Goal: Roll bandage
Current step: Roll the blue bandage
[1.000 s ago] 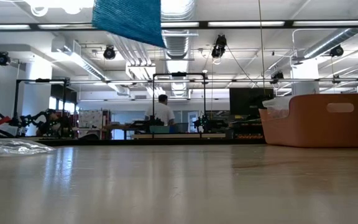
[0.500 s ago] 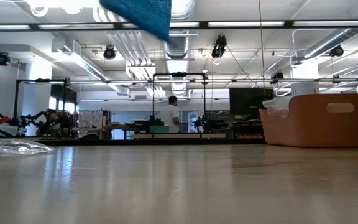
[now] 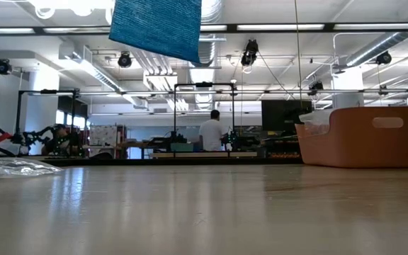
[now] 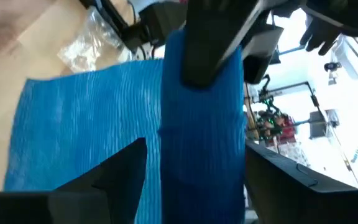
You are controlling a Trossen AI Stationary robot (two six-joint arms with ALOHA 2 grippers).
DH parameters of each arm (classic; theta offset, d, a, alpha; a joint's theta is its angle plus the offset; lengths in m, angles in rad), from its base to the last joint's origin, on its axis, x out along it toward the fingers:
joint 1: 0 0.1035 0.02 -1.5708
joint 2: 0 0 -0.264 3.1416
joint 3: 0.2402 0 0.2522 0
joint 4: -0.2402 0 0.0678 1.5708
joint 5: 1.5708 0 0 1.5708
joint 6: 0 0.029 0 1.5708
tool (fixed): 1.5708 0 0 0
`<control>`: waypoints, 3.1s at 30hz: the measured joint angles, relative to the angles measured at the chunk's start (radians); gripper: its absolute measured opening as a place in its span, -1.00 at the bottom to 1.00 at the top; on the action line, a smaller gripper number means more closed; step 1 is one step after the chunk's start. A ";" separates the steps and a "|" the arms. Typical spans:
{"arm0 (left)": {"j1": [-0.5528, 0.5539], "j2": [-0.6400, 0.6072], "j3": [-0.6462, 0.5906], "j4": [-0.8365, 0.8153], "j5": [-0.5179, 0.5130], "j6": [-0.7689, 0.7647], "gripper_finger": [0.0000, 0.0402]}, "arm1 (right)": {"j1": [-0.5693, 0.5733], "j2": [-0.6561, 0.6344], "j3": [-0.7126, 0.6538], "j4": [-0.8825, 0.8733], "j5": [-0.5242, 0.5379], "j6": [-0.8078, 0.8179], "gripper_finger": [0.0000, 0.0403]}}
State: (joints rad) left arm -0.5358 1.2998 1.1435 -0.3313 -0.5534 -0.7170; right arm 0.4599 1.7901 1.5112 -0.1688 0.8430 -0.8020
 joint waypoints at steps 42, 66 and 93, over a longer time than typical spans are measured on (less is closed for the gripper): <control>-0.005 -0.012 0.001 -0.048 0.031 -0.005 -0.83 | 0.085 -0.058 0.004 -0.184 0.101 0.252 -0.15; 0.042 -0.009 0.000 -0.043 0.003 -0.036 -0.83 | 0.067 -0.053 0.003 -0.070 0.052 0.102 0.20; 0.041 -0.009 0.000 0.013 0.055 -0.043 -0.83 | -0.005 -0.053 -0.011 -0.064 0.000 0.097 -0.35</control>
State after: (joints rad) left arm -0.4946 1.2903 1.1439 -0.3181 -0.4984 -0.7605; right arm 0.4545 1.7374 1.4998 -0.2327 0.8429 -0.7048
